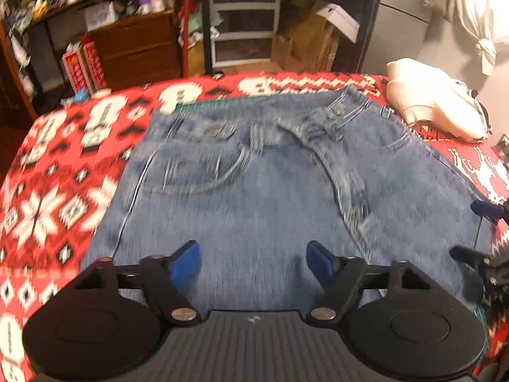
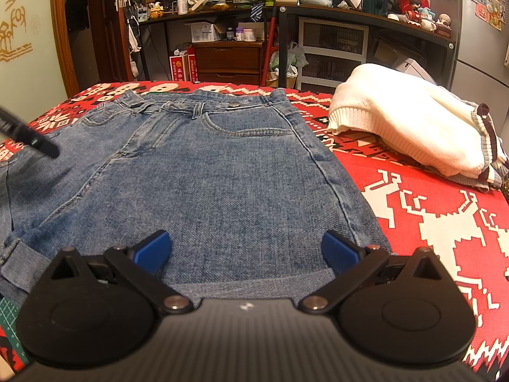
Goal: Fold clothes
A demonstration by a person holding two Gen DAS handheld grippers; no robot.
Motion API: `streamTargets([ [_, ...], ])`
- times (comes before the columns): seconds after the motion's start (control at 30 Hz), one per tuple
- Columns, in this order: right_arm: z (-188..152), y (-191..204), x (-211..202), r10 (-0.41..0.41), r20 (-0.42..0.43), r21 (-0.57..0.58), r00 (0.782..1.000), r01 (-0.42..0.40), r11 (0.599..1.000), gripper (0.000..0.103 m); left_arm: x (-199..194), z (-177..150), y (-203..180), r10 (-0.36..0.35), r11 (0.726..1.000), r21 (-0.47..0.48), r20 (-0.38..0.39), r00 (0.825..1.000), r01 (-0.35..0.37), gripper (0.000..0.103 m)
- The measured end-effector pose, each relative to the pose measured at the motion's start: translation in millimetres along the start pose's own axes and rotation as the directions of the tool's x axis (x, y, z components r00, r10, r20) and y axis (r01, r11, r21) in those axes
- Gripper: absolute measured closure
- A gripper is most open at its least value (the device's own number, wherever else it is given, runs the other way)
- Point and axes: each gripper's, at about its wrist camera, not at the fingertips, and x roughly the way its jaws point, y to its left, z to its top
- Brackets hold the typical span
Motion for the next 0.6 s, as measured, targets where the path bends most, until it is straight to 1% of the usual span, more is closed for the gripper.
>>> streamTargets([
  [0.03, 0, 0, 0, 0.000, 0.000, 0.000, 1.000, 0.000, 1.000, 0.001, 3, 5, 0, -0.002, 1.000, 0.001, 0.006, 1.000, 0.002, 0.043],
  [0.07, 0, 0, 0, 0.000, 0.000, 0.000, 1.000, 0.000, 1.000, 0.001, 6, 10, 0, -0.003, 1.000, 0.002, 0.012, 1.000, 0.003, 0.047],
  [0.13, 0, 0, 0, 0.000, 0.000, 0.000, 1.000, 0.000, 1.000, 0.001, 13, 23, 3, 0.010, 1.000, 0.000, 0.032, 0.999, -0.010, 0.058],
  [0.2, 0, 0, 0, 0.000, 0.000, 0.000, 1.000, 0.000, 1.000, 0.001, 21, 37, 8, 0.030, 1.000, 0.000, 0.047, 0.998, -0.030, 0.064],
  [0.27, 0, 0, 0, 0.000, 0.000, 0.000, 1.000, 0.000, 1.000, 0.000, 30, 49, 11, 0.043, 0.999, 0.013, 0.051, 0.998, -0.044, 0.067],
  [0.33, 0, 0, 0, 0.001, 0.000, -0.001, 1.000, -0.001, 1.000, 0.001, 39, 55, 13, 0.030, 0.999, 0.027, 0.040, 0.999, -0.031, 0.078],
  [0.4, 0, 0, 0, 0.001, 0.000, -0.001, 1.000, -0.001, 1.000, 0.001, 48, 60, 14, 0.017, 0.999, 0.041, 0.028, 0.999, -0.018, 0.084],
  [0.43, 0, 0, 0, 0.001, 0.000, -0.001, 1.000, -0.001, 1.000, 0.001, 53, 63, 15, 0.010, 0.999, 0.047, 0.022, 1.000, -0.011, 0.086],
  [0.6, 0, 0, 1, 0.001, -0.001, -0.002, 1.000, -0.001, 1.000, 0.001, 70, 62, 17, -0.030, 0.999, 0.036, 0.002, 1.000, 0.030, 0.086],
])
